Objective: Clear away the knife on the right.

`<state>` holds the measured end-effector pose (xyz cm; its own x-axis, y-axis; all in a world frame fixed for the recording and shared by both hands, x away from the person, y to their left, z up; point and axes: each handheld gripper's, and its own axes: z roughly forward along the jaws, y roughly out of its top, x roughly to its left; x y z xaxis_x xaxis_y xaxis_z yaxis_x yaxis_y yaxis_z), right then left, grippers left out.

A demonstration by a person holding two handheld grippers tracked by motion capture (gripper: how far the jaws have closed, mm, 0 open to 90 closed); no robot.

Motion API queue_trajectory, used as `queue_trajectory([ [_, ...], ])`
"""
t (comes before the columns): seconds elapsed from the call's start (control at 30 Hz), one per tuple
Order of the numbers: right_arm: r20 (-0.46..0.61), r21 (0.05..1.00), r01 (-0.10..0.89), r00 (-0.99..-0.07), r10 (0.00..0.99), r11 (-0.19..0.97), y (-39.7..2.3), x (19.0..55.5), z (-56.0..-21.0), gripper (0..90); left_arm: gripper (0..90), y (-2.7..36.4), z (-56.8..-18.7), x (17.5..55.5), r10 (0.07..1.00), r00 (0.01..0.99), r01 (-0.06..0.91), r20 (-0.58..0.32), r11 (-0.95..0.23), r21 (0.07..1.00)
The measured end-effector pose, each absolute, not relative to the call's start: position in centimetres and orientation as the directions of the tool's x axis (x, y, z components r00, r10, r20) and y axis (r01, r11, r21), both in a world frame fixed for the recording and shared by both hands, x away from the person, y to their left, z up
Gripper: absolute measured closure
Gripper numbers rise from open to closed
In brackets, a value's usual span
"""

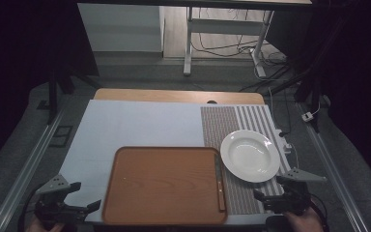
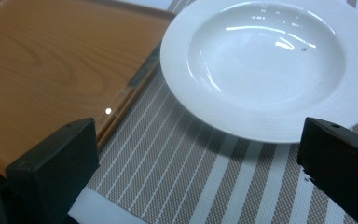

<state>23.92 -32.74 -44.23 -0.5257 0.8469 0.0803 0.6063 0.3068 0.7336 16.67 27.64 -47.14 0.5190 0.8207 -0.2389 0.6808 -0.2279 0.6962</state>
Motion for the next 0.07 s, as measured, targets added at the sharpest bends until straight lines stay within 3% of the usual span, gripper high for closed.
queue_trajectory([
  [0.07, 0.072, 0.727, 0.608, -0.529, 0.846, 0.318, -32.7, 23.95, -44.31, 0.0, 0.8, 27.61, -47.09, 16.73, 0.819, 0.52, 0.679, -0.24, -0.226, 0.699],
])
